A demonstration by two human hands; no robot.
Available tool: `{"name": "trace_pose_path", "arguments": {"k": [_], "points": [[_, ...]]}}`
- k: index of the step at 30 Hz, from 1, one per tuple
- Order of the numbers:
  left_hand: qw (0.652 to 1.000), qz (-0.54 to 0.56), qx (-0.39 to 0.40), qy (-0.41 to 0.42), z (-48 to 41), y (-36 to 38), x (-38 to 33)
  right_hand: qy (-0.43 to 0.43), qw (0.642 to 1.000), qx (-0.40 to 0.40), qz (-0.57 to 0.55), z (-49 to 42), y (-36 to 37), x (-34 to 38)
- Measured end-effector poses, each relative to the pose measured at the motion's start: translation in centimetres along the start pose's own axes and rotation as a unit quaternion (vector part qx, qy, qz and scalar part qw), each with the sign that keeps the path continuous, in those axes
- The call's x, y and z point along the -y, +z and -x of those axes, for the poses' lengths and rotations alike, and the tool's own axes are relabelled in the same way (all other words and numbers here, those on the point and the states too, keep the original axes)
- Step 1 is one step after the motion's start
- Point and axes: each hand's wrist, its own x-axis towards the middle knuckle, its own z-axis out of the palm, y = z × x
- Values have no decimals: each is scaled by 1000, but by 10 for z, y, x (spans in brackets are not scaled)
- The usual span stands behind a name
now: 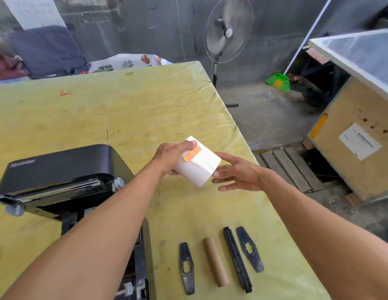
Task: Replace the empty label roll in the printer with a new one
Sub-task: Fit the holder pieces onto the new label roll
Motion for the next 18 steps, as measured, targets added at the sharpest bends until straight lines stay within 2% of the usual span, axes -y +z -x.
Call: {"name": "trace_pose_path", "arguments": {"k": [3, 7, 12, 15, 18], "points": [[998, 57, -4, -18, 19, 1, -2, -37, 997, -73, -5, 18, 18, -1], [986, 159, -23, -48, 47, 2, -1, -128, 969, -204, -54, 41, 41, 6], [974, 218, -1, -58, 90, -5, 12, -169, 959, -220, 54, 81, 99, 6], [973, 223, 44, -31, 104, -11, 19, -196, 948, -249, 20, 87, 111, -1], [968, 213, 133, -3, 116, -22, 28, -197, 943, -267, -40, 103, 113, -5]]}}
